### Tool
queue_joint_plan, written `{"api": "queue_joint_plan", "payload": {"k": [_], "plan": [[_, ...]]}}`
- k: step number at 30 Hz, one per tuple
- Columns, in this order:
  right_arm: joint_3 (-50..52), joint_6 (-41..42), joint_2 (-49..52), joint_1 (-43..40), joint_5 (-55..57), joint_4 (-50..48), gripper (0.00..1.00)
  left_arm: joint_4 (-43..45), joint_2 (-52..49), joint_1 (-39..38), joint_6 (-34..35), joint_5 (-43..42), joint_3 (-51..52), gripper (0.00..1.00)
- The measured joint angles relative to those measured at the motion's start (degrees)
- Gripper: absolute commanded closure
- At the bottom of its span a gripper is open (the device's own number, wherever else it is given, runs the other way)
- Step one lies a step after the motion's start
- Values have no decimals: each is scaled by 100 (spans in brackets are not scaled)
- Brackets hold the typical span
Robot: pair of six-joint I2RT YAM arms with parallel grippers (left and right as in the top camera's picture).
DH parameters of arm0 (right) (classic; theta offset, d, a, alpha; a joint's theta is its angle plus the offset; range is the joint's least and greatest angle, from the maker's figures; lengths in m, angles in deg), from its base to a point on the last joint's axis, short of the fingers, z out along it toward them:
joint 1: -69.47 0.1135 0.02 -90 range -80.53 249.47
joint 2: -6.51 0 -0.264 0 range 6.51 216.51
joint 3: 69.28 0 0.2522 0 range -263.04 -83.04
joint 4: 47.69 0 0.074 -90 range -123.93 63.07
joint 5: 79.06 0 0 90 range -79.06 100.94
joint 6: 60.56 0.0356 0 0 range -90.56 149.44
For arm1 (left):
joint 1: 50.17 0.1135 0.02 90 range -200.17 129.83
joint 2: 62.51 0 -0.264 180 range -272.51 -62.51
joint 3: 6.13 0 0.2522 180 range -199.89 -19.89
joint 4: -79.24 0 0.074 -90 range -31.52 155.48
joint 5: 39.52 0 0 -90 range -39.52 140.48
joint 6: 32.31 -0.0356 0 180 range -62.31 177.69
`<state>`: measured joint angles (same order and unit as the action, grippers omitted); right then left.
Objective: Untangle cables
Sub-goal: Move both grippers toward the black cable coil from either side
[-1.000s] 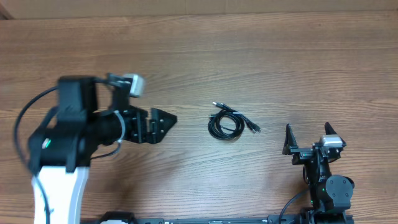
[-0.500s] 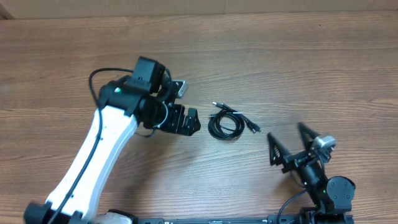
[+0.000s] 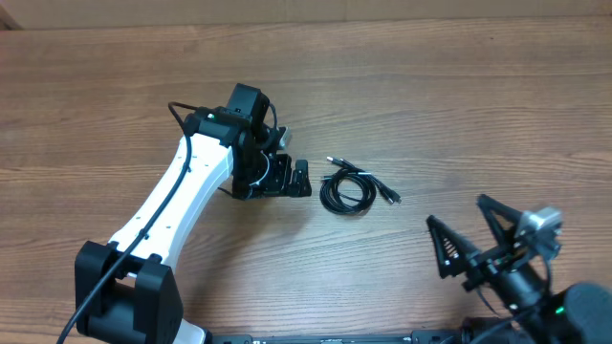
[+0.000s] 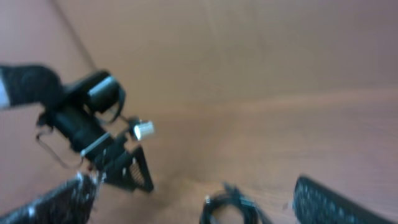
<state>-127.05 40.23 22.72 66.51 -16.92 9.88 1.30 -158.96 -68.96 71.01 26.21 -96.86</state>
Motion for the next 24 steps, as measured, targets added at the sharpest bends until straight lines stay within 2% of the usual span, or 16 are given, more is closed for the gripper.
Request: {"api": "queue_joint_plan", "payload": {"k": [3, 6, 11, 12, 15, 19, 24], "plan": [[-1128, -286, 1019, -2, 116, 1355, 0, 160, 0, 0, 101, 2, -2, 1], [-1655, -400, 1943, -2, -240, 1834, 0, 256, 0, 0, 275, 11, -2, 1], [-1685, -245, 2964, -2, -927, 1635, 0, 280, 0, 0, 380, 11, -2, 0], [-1685, -125, 3215, 0, -1016, 1631, 8, 275, 0, 0, 398, 24, -2, 0], [-1685, 131, 3915, 22, -1145, 1652, 11, 275, 0, 0, 535, 221, -2, 0], [-1685, 240, 5136, 358, -1211, 1637, 10, 278, 0, 20, 1145, 793, -2, 1], [-1685, 13, 6553, 1244, -887, 1248, 0, 280, 0, 299, 1816, 1314, -2, 0]]}}
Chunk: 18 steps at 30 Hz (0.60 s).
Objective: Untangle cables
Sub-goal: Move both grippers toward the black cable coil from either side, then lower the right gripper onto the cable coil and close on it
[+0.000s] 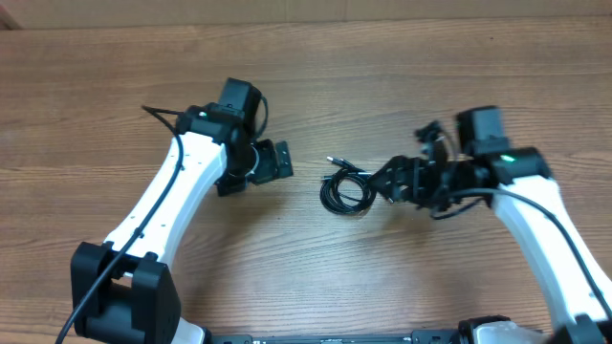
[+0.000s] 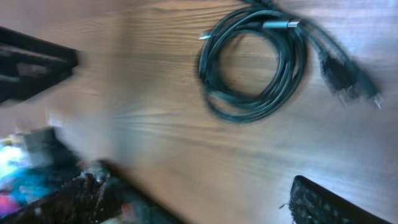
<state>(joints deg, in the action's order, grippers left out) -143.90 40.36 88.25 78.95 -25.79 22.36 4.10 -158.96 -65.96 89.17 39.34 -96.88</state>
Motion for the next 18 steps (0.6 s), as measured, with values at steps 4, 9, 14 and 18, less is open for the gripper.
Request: {"api": "queue_joint_plan", "payload": {"k": [4, 9, 14, 18], "plan": [[0, -55, 748, 833, 1078, -560, 0, -68, 0, 310, 157, 223, 0, 1], [0, -131, 1198, 1521, 2048, -1019, 1, -120, 0, 553, 216, 439, 0, 1], [0, -358, 1200, 1799, 2529, -1357, 4, -125, 0, 577, 269, 505, 0, 0], [2, -461, 1200, 2111, 2715, -1639, 11, -131, 0, 577, 271, 542, 0, 0]]}}
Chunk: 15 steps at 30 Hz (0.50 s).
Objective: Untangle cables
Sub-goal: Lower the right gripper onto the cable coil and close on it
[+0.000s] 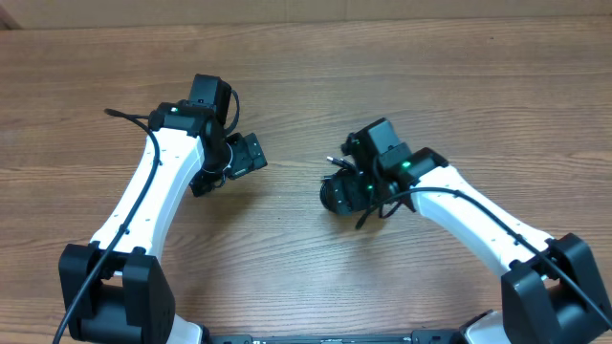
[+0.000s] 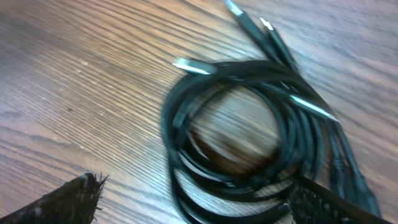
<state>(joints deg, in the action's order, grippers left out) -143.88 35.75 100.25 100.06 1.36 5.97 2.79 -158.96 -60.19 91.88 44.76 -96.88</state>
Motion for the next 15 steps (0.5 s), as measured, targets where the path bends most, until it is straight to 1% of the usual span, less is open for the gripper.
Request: {"api": "queue_joint_plan", "payload": {"k": [2, 6, 9, 12, 15], "plan": [[31, -24, 0, 210, 146, -127, 19, -4, 0, 0, 0, 2, 0, 0], [144, -50, 4, 551, 494, -131, 22, -7, 0, 0, 0, 2, 0, 1], [162, -24, 4, 590, 625, -186, 27, -11, 0, 0, 0, 0, 0, 0], [162, 15, 26, 581, 748, -203, 38, -31, 0, 0, 0, 2, 0, 0], [162, 57, 133, 581, 793, -225, 43, -83, 0, 0, 0, 0, 0, 1]]}}
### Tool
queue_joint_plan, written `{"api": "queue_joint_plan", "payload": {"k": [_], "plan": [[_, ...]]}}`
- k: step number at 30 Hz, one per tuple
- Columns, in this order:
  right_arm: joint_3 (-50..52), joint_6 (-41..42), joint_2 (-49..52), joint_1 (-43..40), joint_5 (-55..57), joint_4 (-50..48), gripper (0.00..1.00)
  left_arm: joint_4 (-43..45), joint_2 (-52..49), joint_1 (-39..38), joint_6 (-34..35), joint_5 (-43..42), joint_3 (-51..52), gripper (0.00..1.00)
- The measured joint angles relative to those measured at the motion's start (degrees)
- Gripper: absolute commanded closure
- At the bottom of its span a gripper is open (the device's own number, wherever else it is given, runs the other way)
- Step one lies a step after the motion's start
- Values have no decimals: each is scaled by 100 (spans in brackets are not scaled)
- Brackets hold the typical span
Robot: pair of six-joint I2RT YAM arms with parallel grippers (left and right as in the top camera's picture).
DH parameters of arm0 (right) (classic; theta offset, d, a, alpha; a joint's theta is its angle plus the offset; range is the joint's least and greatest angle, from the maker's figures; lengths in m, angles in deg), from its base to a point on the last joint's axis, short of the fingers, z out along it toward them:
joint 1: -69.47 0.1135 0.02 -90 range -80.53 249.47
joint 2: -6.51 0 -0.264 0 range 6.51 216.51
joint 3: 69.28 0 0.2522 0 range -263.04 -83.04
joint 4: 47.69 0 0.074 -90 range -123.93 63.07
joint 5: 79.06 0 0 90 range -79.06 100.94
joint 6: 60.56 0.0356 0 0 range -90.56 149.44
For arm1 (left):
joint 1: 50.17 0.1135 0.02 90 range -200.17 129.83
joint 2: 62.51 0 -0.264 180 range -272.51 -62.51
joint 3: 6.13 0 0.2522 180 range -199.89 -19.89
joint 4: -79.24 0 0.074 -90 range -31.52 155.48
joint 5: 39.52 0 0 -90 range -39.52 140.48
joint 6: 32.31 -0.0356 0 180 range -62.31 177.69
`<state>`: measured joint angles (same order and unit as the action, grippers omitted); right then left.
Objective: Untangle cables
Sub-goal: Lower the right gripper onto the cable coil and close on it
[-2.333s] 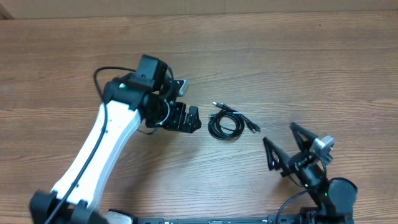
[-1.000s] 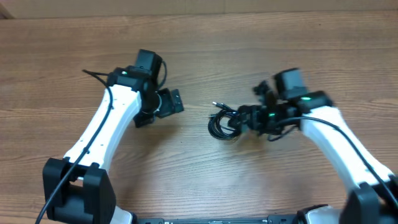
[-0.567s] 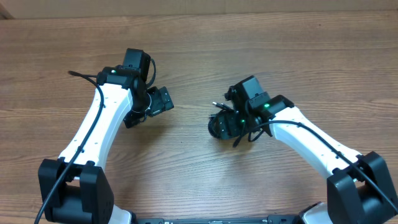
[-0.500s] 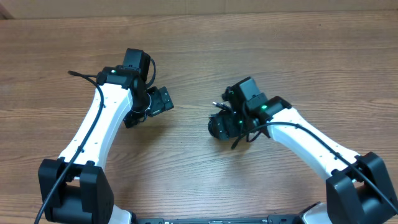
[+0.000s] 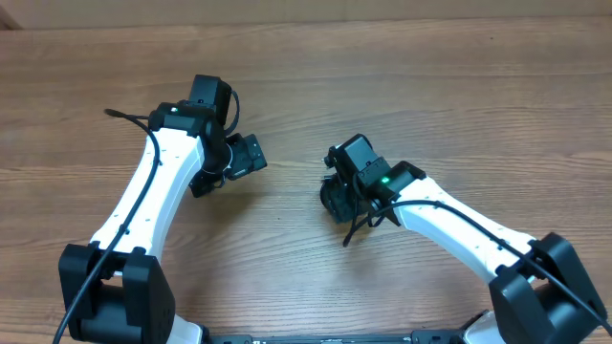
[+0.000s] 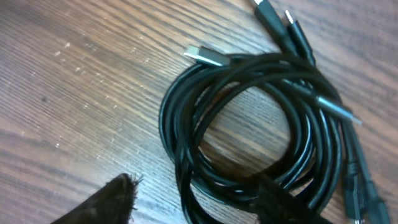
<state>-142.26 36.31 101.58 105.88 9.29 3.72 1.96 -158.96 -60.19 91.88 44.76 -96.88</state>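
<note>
A coil of black cables [image 6: 177,134] lies on the wooden table [image 5: 449,96], its silver-tipped plugs [image 6: 205,56] sticking out at the top. My right gripper [image 6: 199,208] is open and low over the coil. Its left finger sits outside the loop and its right finger rests on the lower strands, so several strands lie between the jaws. From overhead the right gripper [image 5: 344,199] covers most of the coil [image 5: 329,198]. My left gripper [image 5: 247,157] hovers open and empty, well to the left of the coil.
More plug ends [image 6: 277,18] and a metal barrel [image 6: 336,109] fan out on the coil's right side. The white left arm [image 5: 153,205] slants across the table's left half. The white right arm [image 5: 459,225] reaches in from the lower right.
My right gripper has come lower and a little further left over the coil, and its fingers stand closer together around the lower strands. The left arm has not moved.
At first my left gripper stood right beside the coil, with the right arm low at the front right. Then the left arm was further left and the right gripper beside the coil. After that the right gripper was over the coil, and it now straddles the lower strands.
</note>
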Motion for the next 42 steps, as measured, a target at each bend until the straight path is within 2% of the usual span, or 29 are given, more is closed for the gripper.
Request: {"api": "queue_joint_plan", "payload": {"k": [6, 9, 16, 17, 18, 19, 21, 24, 26, 35, 37, 38, 39, 41, 42], "plan": [[9, 90, 210, 0, -4, -9, 82, -33, 0, 0, 0, 0, 0, 0], [11, 216, 212, 0, -9, -98, 96, -55, 0, 0, 0, 0, 0, 0], [-22, 472, 212, 0, -385, -94, 96, -48, 0, -11, -74, -251, 0, 1], [-57, 503, 214, 0, -442, -66, 90, -28, 0, -17, -111, -295, 0, 1], [-109, 525, 214, 0, -505, -28, 70, 0, 0, -44, -164, -369, 0, 0], [-175, 546, 214, 0, -544, 20, 58, 2, 0, -57, -181, -402, 0, 0], [-326, 601, 214, -4, -575, 201, 48, -7, 0, -87, -267, -479, 0, 0], [-555, 553, 214, -11, -540, 507, 40, -7, -2, -94, -299, -529, 0, 0], [-616, 424, 214, -31, -533, 673, 30, -2, -2, -103, -306, -546, 0, 0], [-542, 11, 214, -42, -173, 863, 27, 35, -13, -105, -306, -566, 0, 0], [-540, -15, 216, -42, -138, 817, 38, 35, -13, -103, -306, -566, 0, 0], [-542, -13, 216, -42, -149, 826, 39, 35, -13, -103, -306, -566, 0, 0], [-551, -35, 219, -42, -160, 861, 39, 35, -13, -103, -306, -566, 0, 1], [-678, 46, 223, -42, -216, 1056, 21, 37, -13, -103, -306, -566, 0, 0], [-767, 70, 225, -44, -234, 1152, 17, 42, -13, -105, -306, -566, 0, 0]]}}
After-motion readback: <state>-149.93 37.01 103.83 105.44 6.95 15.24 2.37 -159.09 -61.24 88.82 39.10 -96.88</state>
